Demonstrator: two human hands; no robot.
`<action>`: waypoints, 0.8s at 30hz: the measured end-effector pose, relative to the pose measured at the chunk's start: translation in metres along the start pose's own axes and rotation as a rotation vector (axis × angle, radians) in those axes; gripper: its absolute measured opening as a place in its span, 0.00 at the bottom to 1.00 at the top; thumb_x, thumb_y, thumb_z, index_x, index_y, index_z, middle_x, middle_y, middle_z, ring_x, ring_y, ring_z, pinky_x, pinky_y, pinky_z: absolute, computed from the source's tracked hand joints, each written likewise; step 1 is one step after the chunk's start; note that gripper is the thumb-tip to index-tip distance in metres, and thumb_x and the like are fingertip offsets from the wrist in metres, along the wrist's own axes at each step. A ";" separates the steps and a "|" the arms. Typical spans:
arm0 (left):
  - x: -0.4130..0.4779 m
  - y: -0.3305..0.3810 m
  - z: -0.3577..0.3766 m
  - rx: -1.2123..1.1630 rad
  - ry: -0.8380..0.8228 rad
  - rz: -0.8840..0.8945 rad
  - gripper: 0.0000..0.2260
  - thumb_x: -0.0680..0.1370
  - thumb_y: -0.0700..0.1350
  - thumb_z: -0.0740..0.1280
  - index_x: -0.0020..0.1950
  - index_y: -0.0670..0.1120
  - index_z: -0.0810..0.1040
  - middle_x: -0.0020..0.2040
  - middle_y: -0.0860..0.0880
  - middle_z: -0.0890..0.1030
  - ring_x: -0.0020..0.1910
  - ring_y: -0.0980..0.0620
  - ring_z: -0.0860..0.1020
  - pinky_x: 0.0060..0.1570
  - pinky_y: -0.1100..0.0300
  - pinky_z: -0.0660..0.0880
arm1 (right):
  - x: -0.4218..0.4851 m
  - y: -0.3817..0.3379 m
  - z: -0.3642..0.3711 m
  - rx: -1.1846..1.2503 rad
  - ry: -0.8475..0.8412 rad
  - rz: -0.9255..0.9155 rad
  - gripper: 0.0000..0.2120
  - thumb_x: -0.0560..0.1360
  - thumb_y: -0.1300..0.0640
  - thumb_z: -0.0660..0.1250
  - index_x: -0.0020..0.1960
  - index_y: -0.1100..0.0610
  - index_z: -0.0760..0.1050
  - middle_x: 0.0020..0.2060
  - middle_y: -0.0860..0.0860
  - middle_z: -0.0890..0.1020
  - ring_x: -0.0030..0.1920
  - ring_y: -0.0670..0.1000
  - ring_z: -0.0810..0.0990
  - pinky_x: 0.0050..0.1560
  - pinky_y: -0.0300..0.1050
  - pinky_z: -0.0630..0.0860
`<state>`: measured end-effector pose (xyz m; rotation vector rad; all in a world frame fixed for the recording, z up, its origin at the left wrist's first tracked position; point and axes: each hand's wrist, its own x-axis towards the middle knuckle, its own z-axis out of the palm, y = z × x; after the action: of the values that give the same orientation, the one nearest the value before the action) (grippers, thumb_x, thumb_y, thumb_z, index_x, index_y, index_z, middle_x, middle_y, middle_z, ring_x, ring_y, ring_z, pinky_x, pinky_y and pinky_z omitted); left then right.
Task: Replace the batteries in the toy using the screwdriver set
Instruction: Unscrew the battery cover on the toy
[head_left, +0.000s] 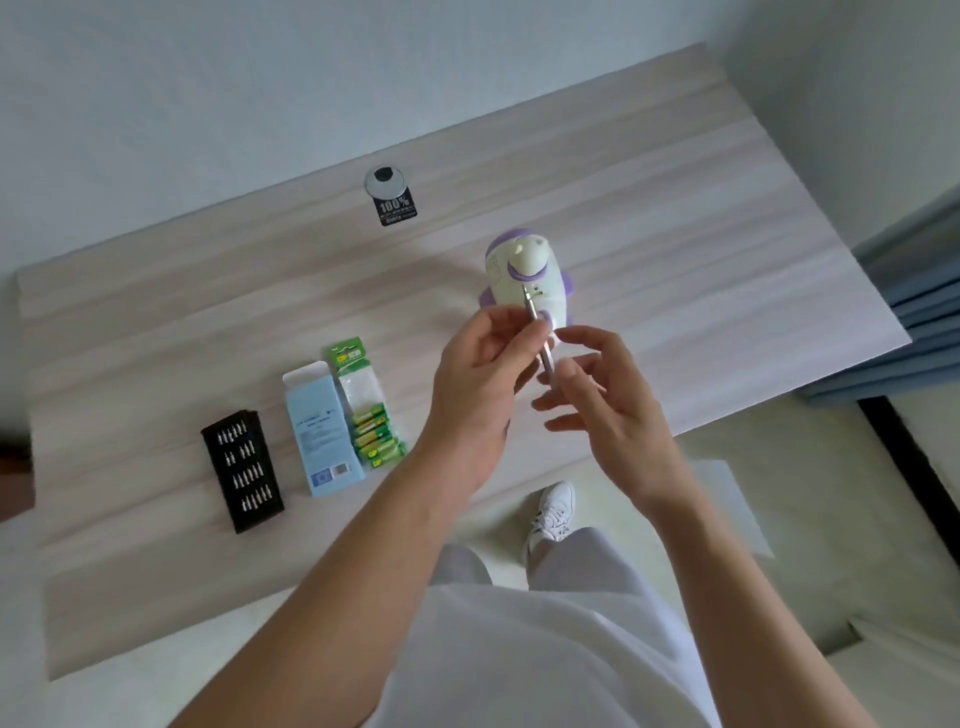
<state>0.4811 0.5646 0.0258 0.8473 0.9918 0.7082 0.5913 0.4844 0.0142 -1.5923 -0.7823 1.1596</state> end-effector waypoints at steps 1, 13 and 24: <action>0.005 -0.006 0.009 -0.038 0.038 -0.041 0.06 0.74 0.45 0.72 0.49 0.45 0.80 0.44 0.46 0.81 0.45 0.47 0.77 0.50 0.50 0.72 | 0.006 0.002 -0.007 0.025 -0.018 0.003 0.17 0.80 0.49 0.65 0.66 0.54 0.71 0.46 0.56 0.82 0.43 0.52 0.85 0.44 0.48 0.82; 0.037 -0.047 0.054 -0.326 0.173 -0.092 0.05 0.81 0.42 0.66 0.54 0.43 0.80 0.48 0.42 0.81 0.43 0.50 0.81 0.37 0.61 0.76 | 0.068 0.023 -0.033 0.454 0.026 -0.005 0.05 0.78 0.62 0.69 0.53 0.62 0.79 0.42 0.58 0.84 0.40 0.57 0.82 0.38 0.47 0.79; 0.066 -0.076 -0.027 0.679 0.404 0.343 0.14 0.76 0.50 0.71 0.61 0.51 0.77 0.55 0.56 0.80 0.54 0.58 0.78 0.48 0.62 0.76 | 0.117 0.036 -0.043 -0.013 0.212 -0.241 0.06 0.82 0.56 0.64 0.50 0.58 0.76 0.36 0.51 0.83 0.40 0.54 0.86 0.41 0.50 0.83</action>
<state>0.4917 0.5888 -0.0747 1.5299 1.5087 0.8668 0.6695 0.5623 -0.0531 -1.5531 -0.8166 0.8003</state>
